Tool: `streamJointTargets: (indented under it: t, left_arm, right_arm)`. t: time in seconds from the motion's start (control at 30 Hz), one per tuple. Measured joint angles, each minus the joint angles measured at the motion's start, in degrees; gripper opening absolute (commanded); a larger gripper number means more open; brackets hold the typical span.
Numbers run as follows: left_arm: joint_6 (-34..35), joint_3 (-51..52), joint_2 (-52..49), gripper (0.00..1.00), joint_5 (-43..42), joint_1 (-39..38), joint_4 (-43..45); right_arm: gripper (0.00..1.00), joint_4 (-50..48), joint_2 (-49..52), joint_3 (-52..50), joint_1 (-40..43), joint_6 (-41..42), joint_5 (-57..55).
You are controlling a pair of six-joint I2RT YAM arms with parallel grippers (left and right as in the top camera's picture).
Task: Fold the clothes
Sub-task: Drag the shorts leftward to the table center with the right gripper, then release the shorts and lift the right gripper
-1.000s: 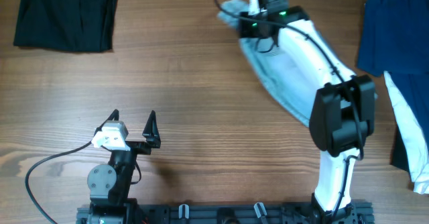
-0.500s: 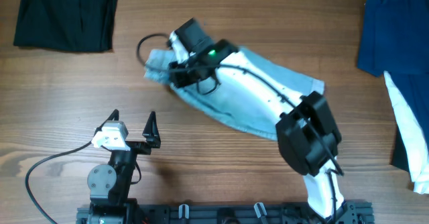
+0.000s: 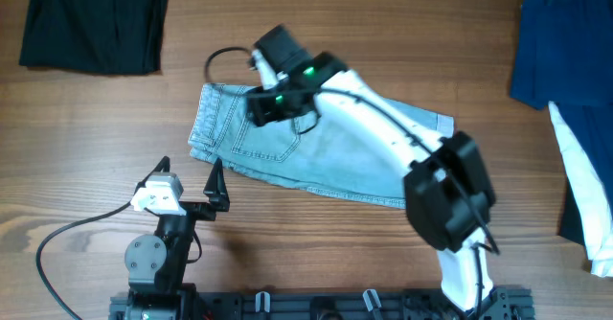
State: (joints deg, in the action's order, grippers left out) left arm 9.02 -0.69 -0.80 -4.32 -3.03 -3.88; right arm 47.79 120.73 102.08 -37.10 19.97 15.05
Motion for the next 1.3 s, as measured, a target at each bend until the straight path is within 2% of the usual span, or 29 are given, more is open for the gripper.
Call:
streamJointTargets:
  t: [0.07,0.13,0.2,0.27,0.37,0.53,0.8,1.3]
  left_arm:
    - [0.0,0.0,0.0,1.0,0.0,0.0,0.0]
    - [0.0,0.0,0.0,1.0,0.0,0.0,0.0]
    - [0.0,0.0,0.0,1.0,0.0,0.0,0.0]
    - [0.0,0.0,0.0,1.0,0.0,0.0,0.0]
    - [0.0,0.0,0.0,1.0,0.0,0.0,0.0]
    - [0.0,0.0,0.0,1.0,0.0,0.0,0.0]
    - [0.0,0.0,0.0,1.0,0.0,0.0,0.0]
    - [0.0,0.0,0.0,1.0,0.0,0.0,0.0]
  right_arm:
    - [0.9,3.7,-1.7,0.1,3.3,-0.5,-2.1]
    - [0.88,7.1,-3.9,0.2,7.7,-0.5,-4.0]
    - [0.5,10.1,-5.5,0.6,11.5,-0.3,-4.6]
    - [0.23,14.2,-6.7,0.9,15.3,-0.4,-4.8]
    - [0.04,20.2,-7.1,0.0,18.2,-0.5,-4.9]
    - [0.04,25.3,-7.1,-6.3,19.4,2.1,-4.8]
    - [0.04,26.3,-7.1,-14.4,23.4,8.4,-9.9]
    - [0.09,13.9,-7.1,-26.7,34.5,10.2,-16.2]
